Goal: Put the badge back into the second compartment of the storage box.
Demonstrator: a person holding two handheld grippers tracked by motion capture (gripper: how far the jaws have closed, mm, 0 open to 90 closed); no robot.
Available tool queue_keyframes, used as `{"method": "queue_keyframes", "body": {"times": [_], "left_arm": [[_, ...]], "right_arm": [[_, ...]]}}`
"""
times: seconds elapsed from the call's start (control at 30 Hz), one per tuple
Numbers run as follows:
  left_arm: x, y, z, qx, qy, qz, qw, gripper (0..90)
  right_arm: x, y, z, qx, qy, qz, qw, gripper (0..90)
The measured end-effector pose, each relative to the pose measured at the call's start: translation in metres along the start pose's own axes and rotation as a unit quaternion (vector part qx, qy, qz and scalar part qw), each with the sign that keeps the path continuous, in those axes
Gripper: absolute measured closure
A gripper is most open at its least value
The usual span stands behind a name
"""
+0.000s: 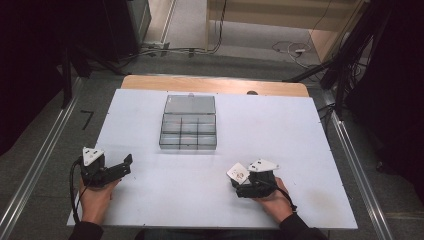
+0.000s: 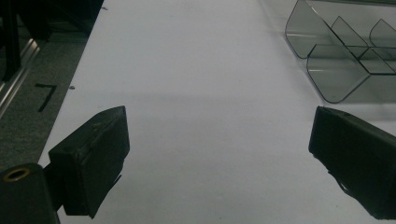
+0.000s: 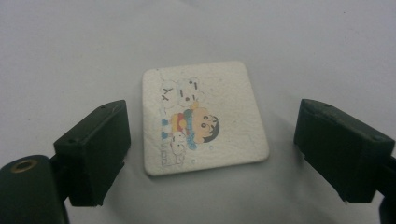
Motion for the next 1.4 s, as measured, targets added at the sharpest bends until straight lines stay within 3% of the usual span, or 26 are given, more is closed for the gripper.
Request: {"method": "queue_keyframes", "body": {"times": [0.5, 1.0, 1.23, 1.4], "left_arm": [[0.001, 0.000, -0.002, -0.001, -0.001, 0.000, 1.0000, 5.5], [0.003, 0.001, -0.003, 0.003, -0.008, -0.003, 1.0000, 5.6], [0.003, 0.001, -0.004, 0.002, -0.010, -0.002, 0.9999, 5.6], [0.003, 0.002, -0.005, 0.002, -0.007, -0.003, 1.0000, 5.6]], "right_arm": [[0.001, 0.001, 0.005, 0.012, 0.006, -0.010, 0.9999, 30.9], [0.004, 0.004, 0.008, 0.010, 0.006, -0.015, 0.9998, 31.2], [0.014, 0.015, -0.001, -0.016, 0.008, -0.030, 0.9994, 31.2], [0.017, 0.024, -0.005, -0.021, 0.012, -0.039, 0.9990, 31.2]]}}
Point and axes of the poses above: each handheld gripper's, and its own axes: x roughly backward along the jaws, y roughly out of its top, z roughly to its left, the point moved 10 cm from there along -x, roughly forward along the jaws, and after that the axes turned 1 degree about z, right-handed, at the moved point
